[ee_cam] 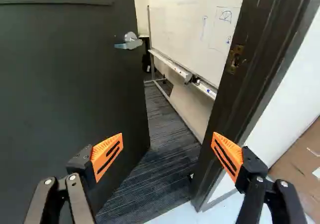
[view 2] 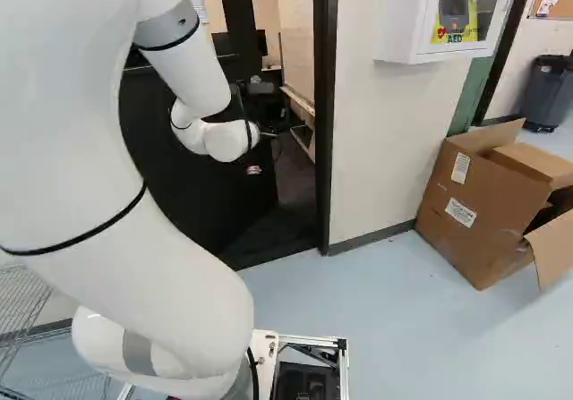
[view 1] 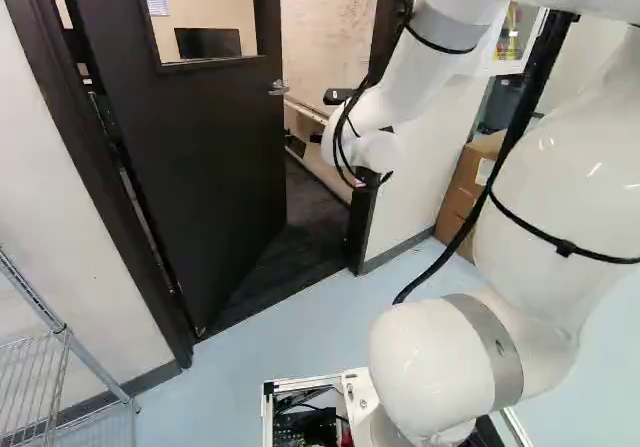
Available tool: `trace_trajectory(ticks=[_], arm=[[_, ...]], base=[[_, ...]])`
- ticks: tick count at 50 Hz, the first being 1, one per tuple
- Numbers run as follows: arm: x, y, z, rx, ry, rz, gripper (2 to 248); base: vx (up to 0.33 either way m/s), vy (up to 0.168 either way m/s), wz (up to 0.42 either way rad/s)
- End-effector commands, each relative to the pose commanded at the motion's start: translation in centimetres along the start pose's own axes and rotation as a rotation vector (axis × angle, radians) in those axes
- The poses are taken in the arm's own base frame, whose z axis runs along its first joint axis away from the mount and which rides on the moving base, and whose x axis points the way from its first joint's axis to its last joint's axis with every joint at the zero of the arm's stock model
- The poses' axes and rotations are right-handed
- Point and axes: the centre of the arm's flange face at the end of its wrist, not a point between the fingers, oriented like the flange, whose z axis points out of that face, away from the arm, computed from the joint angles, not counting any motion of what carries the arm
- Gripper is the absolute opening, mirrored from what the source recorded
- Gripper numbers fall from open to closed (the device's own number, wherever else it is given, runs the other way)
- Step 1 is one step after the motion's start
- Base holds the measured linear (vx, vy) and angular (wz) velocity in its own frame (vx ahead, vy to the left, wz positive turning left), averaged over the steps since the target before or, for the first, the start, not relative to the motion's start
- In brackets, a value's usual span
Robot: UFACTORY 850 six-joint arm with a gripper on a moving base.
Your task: Open the door and move inside
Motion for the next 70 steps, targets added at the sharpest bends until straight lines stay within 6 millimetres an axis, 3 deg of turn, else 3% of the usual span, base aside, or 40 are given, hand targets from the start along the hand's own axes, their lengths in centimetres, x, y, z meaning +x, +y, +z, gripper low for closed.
trace_trajectory(ticks=[14, 70], arm=[[-0.4, 1.0, -1.3, -0.023, 0.001, 0.006, 247], [-0.4, 1.1, -1.4, -0.024, 0.001, 0.006, 247]], base=[[0.000, 0.000, 0.000], [0.004, 0.002, 0.034]])
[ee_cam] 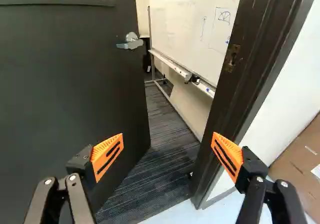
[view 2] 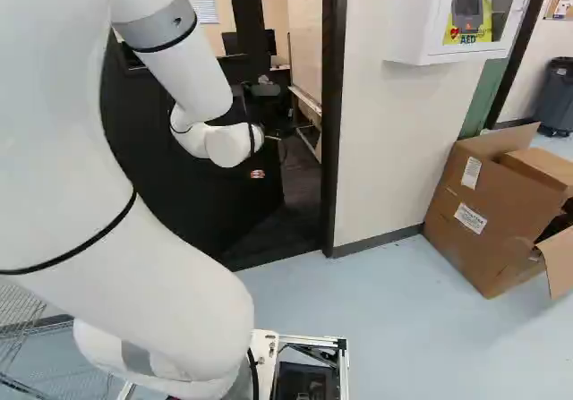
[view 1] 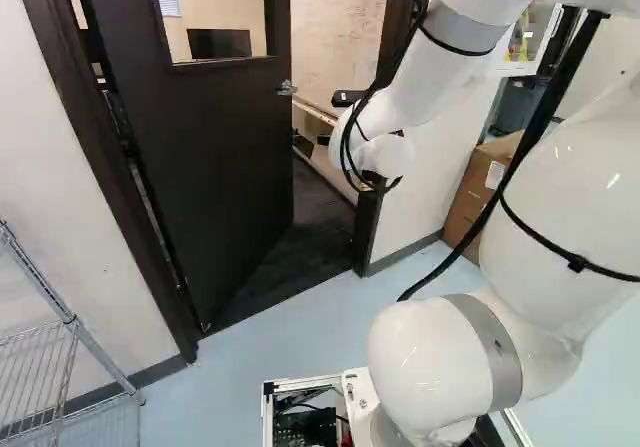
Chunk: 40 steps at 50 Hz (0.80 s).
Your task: Open the door and move inside
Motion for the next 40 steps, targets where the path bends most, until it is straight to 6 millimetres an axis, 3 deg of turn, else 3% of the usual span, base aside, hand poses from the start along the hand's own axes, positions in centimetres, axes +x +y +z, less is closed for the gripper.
trace_trajectory(ticks=[27, 40], arm=[[0.00, 0.00, 0.00, 0.000, 0.000, 0.000, 247], [0.00, 0.00, 0.00, 0.000, 0.000, 0.000, 247]], base=[[0.000, 0.002, 0.024], [0.066, 0.057, 0.095]])
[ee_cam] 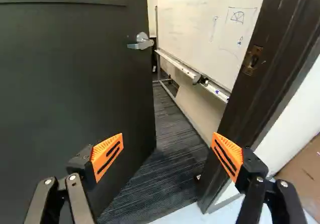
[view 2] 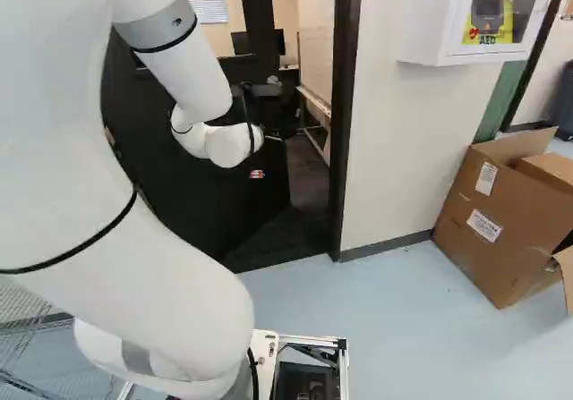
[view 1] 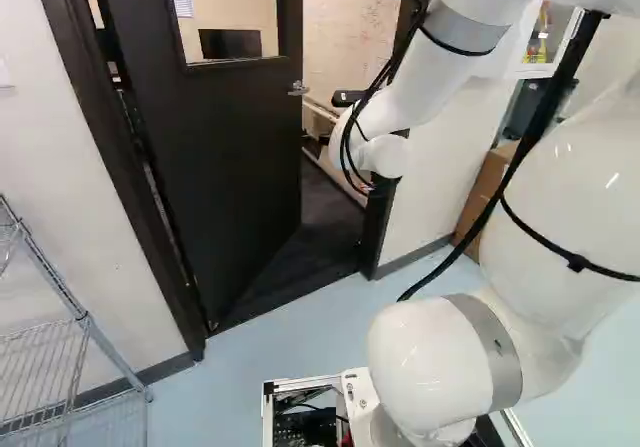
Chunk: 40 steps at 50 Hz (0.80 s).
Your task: Open the door and move inside
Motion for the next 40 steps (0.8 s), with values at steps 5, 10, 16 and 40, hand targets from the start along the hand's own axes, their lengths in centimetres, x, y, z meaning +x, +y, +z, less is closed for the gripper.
trace_trajectory(ticks=[5, 10, 16, 40], arm=[[0.00, 0.00, 0.00, 0.000, 0.000, 0.000, 247], [0.00, 0.00, 0.00, 0.000, 0.000, 0.000, 247], [0.00, 0.00, 0.00, 0.000, 0.000, 0.000, 247], [0.00, 0.00, 0.00, 0.000, 0.000, 0.000, 247]], base=[[0.099, 0.083, 0.146], [0.101, 0.092, 0.160], [0.114, 0.093, 0.173], [0.168, 0.092, 0.121]])
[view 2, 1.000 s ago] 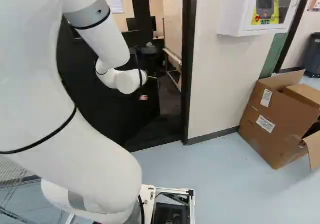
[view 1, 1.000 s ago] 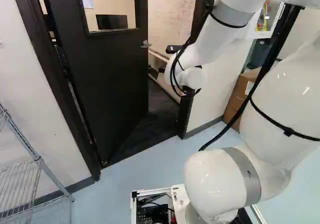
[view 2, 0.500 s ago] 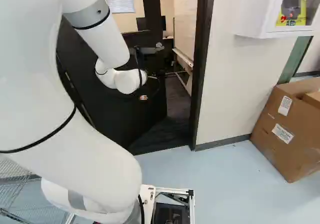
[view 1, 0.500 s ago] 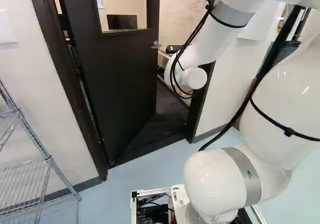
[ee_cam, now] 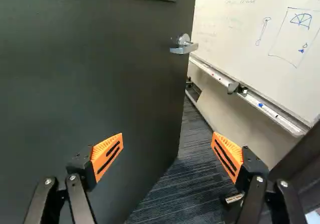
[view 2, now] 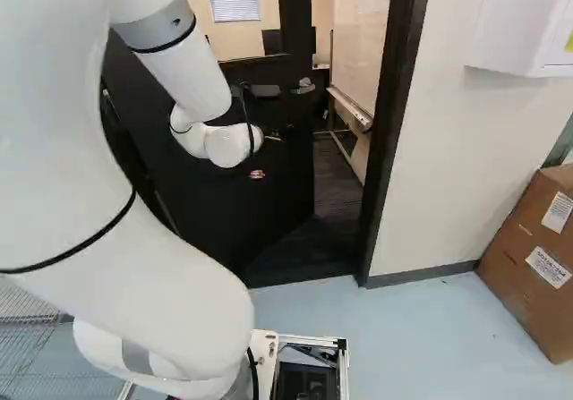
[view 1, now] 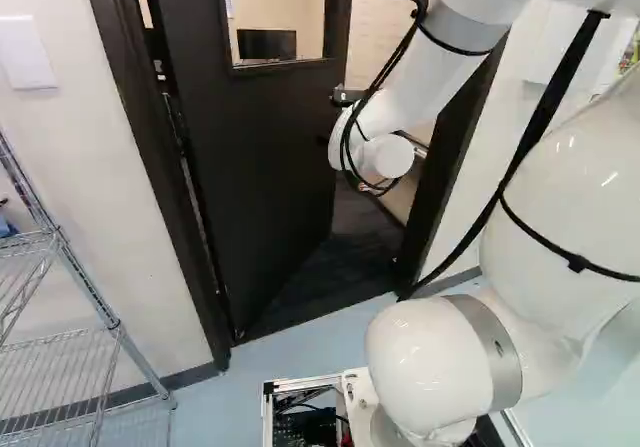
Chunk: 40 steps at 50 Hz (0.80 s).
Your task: Open the door and move inside
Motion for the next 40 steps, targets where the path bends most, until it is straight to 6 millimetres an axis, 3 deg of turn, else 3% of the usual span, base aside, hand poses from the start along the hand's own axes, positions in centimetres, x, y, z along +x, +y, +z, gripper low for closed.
trace_trajectory(ticks=[40], arm=[[0.00, 0.00, 0.00, 0.000, 0.000, 0.000, 247]], base=[[0.163, 0.062, -0.015]])
